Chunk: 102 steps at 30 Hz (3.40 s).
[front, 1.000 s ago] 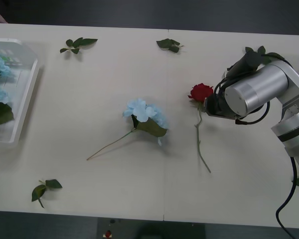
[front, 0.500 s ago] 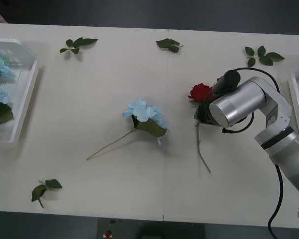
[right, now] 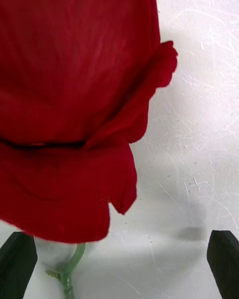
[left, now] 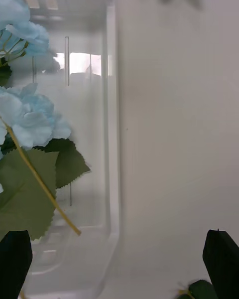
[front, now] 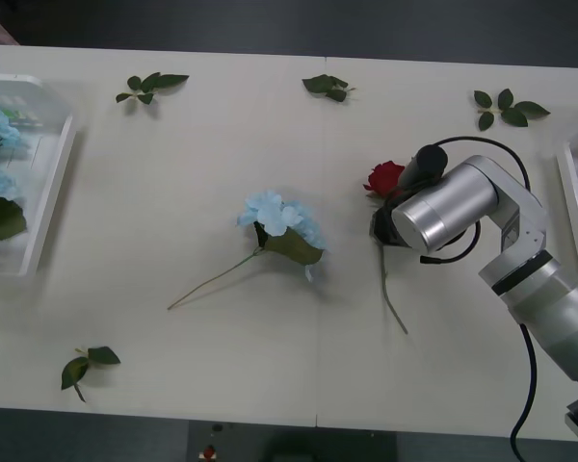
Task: Put the red flowers into the right box and the blue flowers into the left box
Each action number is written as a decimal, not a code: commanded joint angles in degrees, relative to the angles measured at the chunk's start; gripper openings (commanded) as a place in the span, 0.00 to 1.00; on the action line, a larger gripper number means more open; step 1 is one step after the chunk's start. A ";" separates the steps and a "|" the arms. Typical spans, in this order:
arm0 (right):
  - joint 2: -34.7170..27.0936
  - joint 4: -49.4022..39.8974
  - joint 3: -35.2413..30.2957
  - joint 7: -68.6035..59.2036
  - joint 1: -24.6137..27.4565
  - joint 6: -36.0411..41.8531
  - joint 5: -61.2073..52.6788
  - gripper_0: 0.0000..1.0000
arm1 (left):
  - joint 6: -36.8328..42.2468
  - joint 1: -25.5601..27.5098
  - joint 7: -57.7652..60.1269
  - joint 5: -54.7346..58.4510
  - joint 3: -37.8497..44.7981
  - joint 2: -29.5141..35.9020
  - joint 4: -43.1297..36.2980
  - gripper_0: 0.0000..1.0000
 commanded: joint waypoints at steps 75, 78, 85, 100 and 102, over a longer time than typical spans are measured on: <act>-10.51 -17.42 -56.18 33.48 -2.28 35.29 -5.02 0.00 | -13.00 -25.11 1.59 -36.92 -57.53 -27.61 1.55 1.00; -12.36 -14.43 -57.76 35.67 -2.28 34.06 -4.31 0.00 | -13.00 -25.11 2.30 -37.80 -58.85 -27.61 1.55 1.00; -16.49 -6.96 -61.45 39.10 -2.28 29.32 -2.38 0.00 | -13.00 -25.11 3.97 -38.15 -60.43 -27.87 1.72 1.00; -22.82 7.45 -62.33 40.33 -2.28 13.67 0.70 0.00 | -13.00 -25.11 6.52 -38.59 -60.61 -28.84 3.31 0.07; -23.17 8.95 -62.33 40.42 -2.37 11.74 0.87 0.00 | -13.00 -25.02 6.96 -38.50 -60.61 -28.75 3.31 0.01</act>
